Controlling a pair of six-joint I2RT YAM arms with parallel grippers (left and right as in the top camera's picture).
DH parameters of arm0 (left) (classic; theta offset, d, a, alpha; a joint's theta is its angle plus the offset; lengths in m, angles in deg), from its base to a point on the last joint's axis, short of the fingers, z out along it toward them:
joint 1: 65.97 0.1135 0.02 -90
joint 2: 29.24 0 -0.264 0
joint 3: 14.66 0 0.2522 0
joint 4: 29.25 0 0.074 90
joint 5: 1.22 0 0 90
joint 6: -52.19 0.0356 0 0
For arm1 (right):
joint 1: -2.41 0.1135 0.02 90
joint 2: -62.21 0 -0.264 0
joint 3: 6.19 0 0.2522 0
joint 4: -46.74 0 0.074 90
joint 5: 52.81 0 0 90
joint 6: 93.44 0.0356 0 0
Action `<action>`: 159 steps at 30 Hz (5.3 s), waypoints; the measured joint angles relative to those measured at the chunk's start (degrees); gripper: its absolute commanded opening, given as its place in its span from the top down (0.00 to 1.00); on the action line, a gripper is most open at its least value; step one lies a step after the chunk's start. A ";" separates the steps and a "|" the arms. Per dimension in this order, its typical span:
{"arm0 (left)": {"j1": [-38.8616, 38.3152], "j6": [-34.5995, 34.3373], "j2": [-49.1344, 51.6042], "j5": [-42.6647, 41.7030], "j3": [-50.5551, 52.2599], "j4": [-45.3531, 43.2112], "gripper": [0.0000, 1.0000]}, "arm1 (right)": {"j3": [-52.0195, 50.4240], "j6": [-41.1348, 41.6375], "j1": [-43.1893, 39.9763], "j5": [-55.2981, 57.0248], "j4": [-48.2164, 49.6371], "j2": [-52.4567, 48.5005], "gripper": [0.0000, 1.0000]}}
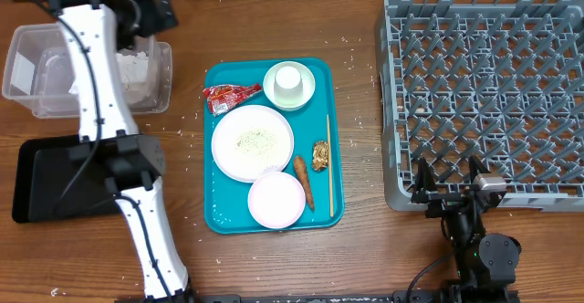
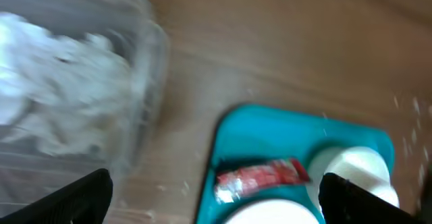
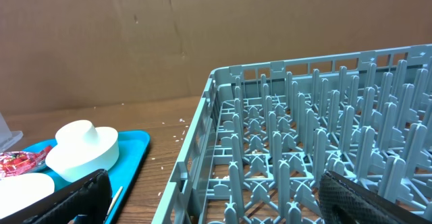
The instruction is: Sort waste into correct bins and load items into the dishwasher
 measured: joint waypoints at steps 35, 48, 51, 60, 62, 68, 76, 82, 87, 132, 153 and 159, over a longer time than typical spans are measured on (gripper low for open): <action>-13.57 34.18 0.02 11.93 36.24 -21.38 0.60 | 0.00 0.00 0.00 0.02 0.02 0.00 0.00; -13.77 30.84 0.17 11.82 32.33 -13.75 0.96 | 0.00 -0.02 0.00 0.00 0.00 0.00 0.00; -13.77 27.17 0.26 11.76 23.93 -12.90 0.96 | 0.00 0.00 0.02 0.00 -0.04 0.00 0.00; -11.98 12.74 0.20 20.74 2.32 -17.99 0.96 | 0.00 -0.02 0.00 0.00 0.00 0.00 0.00; -10.21 9.25 0.17 25.29 1.60 -18.16 0.96 | 0.00 -0.02 0.00 0.00 -0.02 0.00 0.00; -1.29 -0.83 0.20 34.36 2.62 -17.22 0.75 | 0.00 0.00 0.00 0.02 0.00 0.00 0.00; 9.22 -9.57 0.20 27.96 5.07 -13.77 0.00 | 0.00 0.00 0.02 -0.02 0.00 0.00 0.00; 10.62 -10.21 0.20 13.40 5.29 -8.74 0.11 | 0.00 -0.02 0.02 -0.02 0.00 0.00 0.00; 9.35 -5.42 0.20 -3.78 5.38 -5.40 0.07 | 0.00 0.00 0.02 0.00 0.00 0.00 0.00; -21.92 -9.92 -20.81 16.59 30.62 6.64 0.00 | 0.00 -0.02 0.02 0.02 -0.04 0.00 0.00; -13.38 -3.48 -22.91 14.60 64.57 -24.28 0.07 | 0.00 -0.02 0.00 0.00 0.02 0.00 0.00; -12.66 -1.75 -22.88 13.49 71.49 -29.90 0.12 | 0.00 0.00 0.02 -0.02 0.00 0.00 0.00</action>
